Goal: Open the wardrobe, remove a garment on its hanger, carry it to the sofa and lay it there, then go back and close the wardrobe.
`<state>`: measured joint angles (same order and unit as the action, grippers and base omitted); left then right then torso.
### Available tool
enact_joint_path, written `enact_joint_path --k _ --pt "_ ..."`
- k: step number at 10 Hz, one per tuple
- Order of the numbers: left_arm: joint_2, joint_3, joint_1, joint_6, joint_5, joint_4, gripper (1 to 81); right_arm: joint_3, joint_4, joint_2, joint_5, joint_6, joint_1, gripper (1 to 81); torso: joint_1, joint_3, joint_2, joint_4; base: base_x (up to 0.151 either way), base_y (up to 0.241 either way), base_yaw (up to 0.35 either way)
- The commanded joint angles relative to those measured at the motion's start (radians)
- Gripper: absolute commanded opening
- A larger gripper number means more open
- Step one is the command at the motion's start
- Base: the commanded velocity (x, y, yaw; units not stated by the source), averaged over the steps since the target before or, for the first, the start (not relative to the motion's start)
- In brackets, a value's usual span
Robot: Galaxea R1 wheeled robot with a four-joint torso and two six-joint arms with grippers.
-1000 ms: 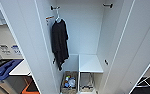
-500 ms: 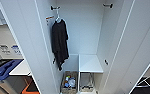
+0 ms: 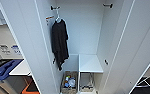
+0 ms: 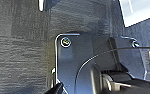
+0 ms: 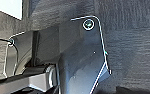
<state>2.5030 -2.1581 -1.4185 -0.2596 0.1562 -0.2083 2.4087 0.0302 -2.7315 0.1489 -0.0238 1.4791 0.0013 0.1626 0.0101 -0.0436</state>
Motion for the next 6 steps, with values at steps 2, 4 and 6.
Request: enact_joint_path --k 2,4,6 --pt "-0.154 0.118 0.048 -0.004 0.003 0.083 81.1 -0.021 0.011 0.066 -0.058 -0.013 -0.079 81.1 0.000 0.000 0.000 0.000 0.000 0.000 0.000" --pt "-0.229 0.156 0.063 -0.009 0.008 0.136 81.1 -0.024 0.016 0.121 -0.049 -0.028 -0.101 81.1 0.000 0.000 0.000 0.000 0.000 0.000 0.000" --pt "-0.323 0.208 0.094 -0.017 0.048 0.190 81.1 -0.054 0.016 0.207 -0.045 -0.076 -0.145 81.1 0.000 0.000 0.000 0.000 0.000 0.000 0.000"
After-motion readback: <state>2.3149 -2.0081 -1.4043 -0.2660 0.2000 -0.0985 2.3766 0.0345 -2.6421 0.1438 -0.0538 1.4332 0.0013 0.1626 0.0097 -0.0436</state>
